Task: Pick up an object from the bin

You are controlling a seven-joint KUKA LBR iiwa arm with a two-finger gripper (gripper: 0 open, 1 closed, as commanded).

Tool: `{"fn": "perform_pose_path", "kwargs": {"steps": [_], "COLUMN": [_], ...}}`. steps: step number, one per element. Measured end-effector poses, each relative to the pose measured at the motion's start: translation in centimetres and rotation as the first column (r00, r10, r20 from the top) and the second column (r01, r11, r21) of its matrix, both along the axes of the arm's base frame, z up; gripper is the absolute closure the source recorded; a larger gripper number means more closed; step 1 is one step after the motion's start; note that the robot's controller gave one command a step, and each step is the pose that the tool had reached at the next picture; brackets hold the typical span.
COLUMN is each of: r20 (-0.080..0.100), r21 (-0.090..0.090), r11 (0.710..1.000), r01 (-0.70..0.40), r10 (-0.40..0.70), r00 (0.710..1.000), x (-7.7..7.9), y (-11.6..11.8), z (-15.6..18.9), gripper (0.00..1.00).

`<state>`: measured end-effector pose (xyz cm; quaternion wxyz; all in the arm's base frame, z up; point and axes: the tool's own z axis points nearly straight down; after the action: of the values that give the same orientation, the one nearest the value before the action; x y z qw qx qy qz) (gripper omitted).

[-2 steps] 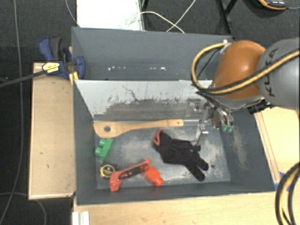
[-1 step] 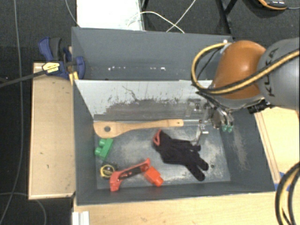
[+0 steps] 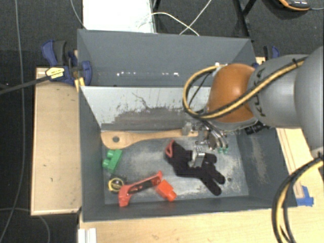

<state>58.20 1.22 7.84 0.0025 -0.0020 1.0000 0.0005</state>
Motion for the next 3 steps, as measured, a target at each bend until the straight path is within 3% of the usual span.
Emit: {"fn": "perform_pose_path", "kwargs": {"steps": [1, 2, 3], "r20": [0.003, -0.007, -0.005], "r21": [0.000, 0.000, -0.001], "r11": [0.999, 1.000, 1.000], "r01": [0.035, -0.004, 0.022], "r10": [-0.035, 0.004, -0.022], "r00": [0.999, 1.000, 1.000], "x": [-2.1, -2.8, -2.7], "y": [1.1, 2.0, 2.6], "z": [1.4, -0.8, -0.8], "gripper": [0.00, 0.00, 0.00]}}
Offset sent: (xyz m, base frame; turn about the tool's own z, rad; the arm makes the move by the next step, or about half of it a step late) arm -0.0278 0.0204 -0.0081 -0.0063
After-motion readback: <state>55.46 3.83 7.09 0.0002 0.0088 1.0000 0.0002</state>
